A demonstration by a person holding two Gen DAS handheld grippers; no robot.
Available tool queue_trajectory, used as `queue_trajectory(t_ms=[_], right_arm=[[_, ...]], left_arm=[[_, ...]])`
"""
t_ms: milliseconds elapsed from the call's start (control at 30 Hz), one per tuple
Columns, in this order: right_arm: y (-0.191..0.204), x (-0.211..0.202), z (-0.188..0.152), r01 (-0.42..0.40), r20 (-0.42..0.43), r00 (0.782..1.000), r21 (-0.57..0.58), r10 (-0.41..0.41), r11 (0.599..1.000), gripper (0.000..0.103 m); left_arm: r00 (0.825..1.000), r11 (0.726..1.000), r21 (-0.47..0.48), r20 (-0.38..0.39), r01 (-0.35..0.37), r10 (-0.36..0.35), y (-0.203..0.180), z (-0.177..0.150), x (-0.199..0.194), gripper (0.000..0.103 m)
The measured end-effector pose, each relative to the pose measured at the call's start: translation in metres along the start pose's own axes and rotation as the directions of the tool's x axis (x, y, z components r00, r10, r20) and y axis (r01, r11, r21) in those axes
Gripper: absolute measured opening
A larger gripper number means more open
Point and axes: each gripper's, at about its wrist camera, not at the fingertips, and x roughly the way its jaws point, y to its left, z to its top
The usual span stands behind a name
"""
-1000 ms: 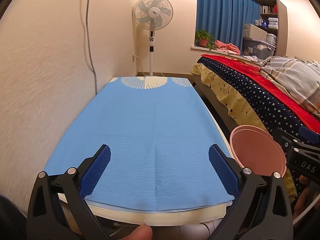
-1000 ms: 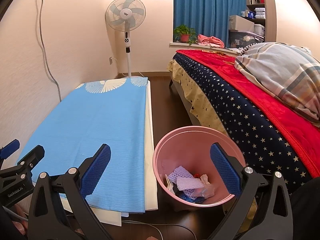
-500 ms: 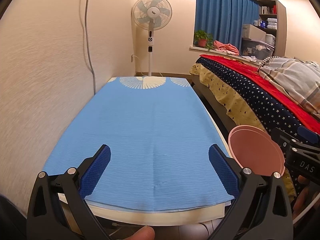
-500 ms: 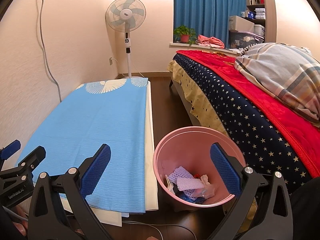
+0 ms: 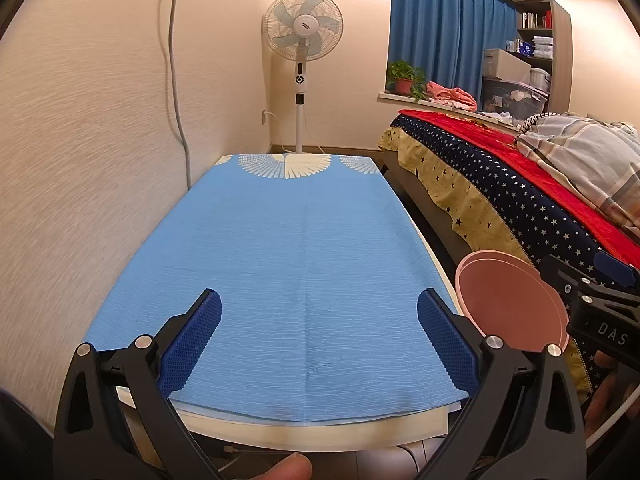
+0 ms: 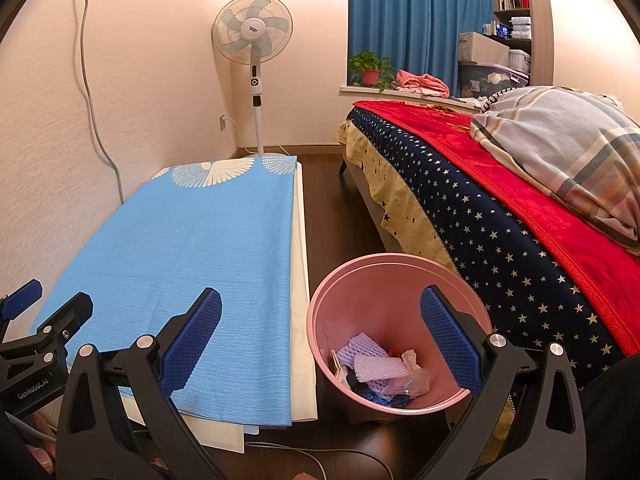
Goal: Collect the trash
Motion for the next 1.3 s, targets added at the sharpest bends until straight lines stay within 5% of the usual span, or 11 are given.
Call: queue_trajectory(t_ms=[1300], right_arm=[[0.0026,-0.0002,-0.0001,0.003,-0.004,1.000,-0.005,-0.003,1.000,0.098]], left_arm=[[1.000,1.000,-0.008,0.004,0.012,-0.012,-0.0079,0.0024,-0.0005,0.095]])
